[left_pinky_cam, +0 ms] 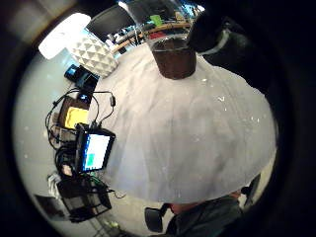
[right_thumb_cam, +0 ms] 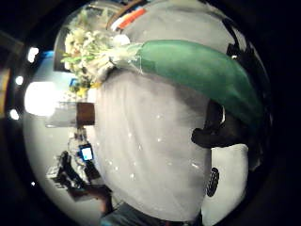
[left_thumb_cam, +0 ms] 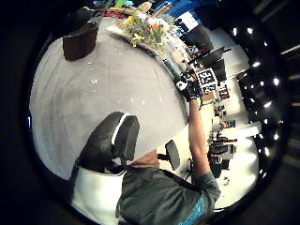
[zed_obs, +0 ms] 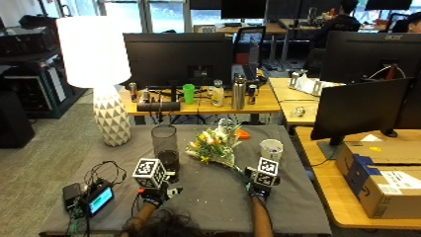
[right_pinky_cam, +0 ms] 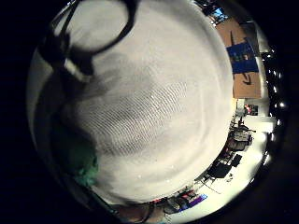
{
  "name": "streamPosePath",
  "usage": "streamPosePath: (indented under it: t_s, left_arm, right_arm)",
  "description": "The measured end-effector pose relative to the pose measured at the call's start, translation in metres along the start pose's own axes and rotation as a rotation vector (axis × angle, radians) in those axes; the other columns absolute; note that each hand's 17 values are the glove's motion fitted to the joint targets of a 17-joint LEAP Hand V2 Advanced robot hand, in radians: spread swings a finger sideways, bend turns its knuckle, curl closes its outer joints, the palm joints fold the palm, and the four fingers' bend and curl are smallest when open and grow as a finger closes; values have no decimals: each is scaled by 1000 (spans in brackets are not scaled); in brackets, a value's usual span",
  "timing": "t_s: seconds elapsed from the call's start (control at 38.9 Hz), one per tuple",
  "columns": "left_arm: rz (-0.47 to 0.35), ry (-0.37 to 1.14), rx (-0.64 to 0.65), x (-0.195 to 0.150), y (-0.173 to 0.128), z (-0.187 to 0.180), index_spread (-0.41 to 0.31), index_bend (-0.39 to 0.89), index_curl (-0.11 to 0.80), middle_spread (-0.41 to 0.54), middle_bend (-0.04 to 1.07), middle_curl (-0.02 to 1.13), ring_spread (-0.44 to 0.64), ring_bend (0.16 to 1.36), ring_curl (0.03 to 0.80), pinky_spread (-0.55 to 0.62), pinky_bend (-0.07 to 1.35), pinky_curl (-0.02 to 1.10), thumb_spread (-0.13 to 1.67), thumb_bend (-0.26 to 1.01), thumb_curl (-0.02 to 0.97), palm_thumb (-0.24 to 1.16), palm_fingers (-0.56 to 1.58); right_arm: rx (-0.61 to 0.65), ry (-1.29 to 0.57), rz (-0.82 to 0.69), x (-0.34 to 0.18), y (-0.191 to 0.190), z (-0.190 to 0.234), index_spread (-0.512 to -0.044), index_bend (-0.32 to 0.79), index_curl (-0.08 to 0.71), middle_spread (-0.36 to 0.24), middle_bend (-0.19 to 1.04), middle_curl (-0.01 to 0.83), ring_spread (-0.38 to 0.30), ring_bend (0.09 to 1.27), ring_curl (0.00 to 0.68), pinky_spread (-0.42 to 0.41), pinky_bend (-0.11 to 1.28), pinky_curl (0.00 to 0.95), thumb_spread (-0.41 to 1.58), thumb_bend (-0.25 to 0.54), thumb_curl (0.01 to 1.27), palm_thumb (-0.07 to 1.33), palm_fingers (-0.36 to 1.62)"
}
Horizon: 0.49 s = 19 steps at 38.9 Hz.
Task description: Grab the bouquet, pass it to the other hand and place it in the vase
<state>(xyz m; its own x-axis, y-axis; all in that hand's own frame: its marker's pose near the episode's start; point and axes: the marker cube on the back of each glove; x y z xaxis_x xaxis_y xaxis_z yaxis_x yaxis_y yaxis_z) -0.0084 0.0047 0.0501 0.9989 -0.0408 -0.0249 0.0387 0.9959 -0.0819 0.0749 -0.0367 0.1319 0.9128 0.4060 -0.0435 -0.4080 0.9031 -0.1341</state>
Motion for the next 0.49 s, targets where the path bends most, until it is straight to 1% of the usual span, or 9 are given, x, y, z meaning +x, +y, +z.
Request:
streamPosePath:
  t_s: [0.03, 0.05, 0.1, 0.13, 0.15, 0.21, 0.28, 0.31, 0.49]
  left_arm:
    - [2, 3, 2, 1, 0, 0, -112, 144, 299, -9, 178, 333, 183, 505, 282, 375, 314, 330, 986, -27, 260, 245, 471]
    - [4, 6, 5, 1, -1, 0, -112, 143, 300, -9, 178, 333, 184, 505, 282, 374, 316, 332, 987, -26, 261, 246, 472]
    - [8, 11, 12, 2, -3, 0, -112, 143, 301, -9, 178, 334, 184, 505, 283, 371, 316, 334, 988, -26, 263, 246, 471]
    - [10, 12, 15, 2, -4, 0, -112, 143, 302, -9, 178, 335, 184, 505, 284, 370, 316, 336, 988, -26, 263, 247, 471]
    - [13, 12, 20, 3, -5, -1, -112, 143, 303, -9, 178, 336, 184, 505, 284, 370, 316, 337, 989, -26, 264, 247, 470]
    - [18, 11, 32, 3, -8, -1, -113, 143, 304, -9, 178, 337, 184, 505, 286, 369, 316, 339, 989, -26, 265, 247, 470]
    - [18, 10, 35, 4, -11, -4, -113, 143, 306, -9, 178, 338, 182, 505, 287, 368, 315, 342, 990, -26, 266, 247, 469]
    - [18, 11, 35, 6, -12, -7, -113, 143, 306, -9, 178, 338, 181, 505, 287, 368, 315, 343, 990, -26, 267, 247, 469]
    - [58, 97, 122, 23, -32, -34, -112, 143, 310, -12, 176, 340, 181, 502, 290, 362, 324, 351, 989, -26, 273, 252, 476]
  right_arm:
    - [21, -13, -25, -3, -5, 3, -275, 396, 346, -9, 299, 349, 65, 403, 266, 282, 343, 260, 1134, 150, 381, 942, 841]
    - [49, -20, -45, -6, -16, 10, -269, 344, 337, -20, 322, 357, 31, 439, 275, 258, 345, 261, 1116, 154, 391, 965, 914]
    - [103, -13, -62, -9, -50, 34, -261, 230, 318, -51, 347, 373, -39, 525, 303, 138, 420, 286, 1041, 134, 413, 977, 1102]
    - [122, -4, -63, -9, -66, 46, -257, 198, 320, -60, 352, 382, -59, 521, 311, 91, 461, 302, 1014, 128, 422, 988, 1135]
    - [137, 3, -62, -10, -77, 54, -258, 155, 321, -76, 353, 391, -90, 580, 345, 7, 553, 342, 954, 105, 434, 976, 1281]
    - [158, -3, -64, -11, -84, 57, -258, 127, 323, -96, 378, 411, -127, 639, 382, -70, 597, 365, 881, 85, 455, 984, 1325]
    - [187, -38, -64, -12, -77, 45, -256, 118, 325, -129, 492, 455, -156, 750, 432, -151, 587, 389, 792, 52, 484, 980, 1421]
    - [202, -51, -62, -12, -77, 41, -256, 114, 324, -137, 516, 466, -165, 793, 449, -170, 595, 399, 770, 46, 493, 984, 1437]
    - [268, -219, -82, -22, -59, -13, -257, 144, 339, -168, 617, 517, -187, 919, 508, -253, 663, 439, 673, -5, 546, 995, 1424]
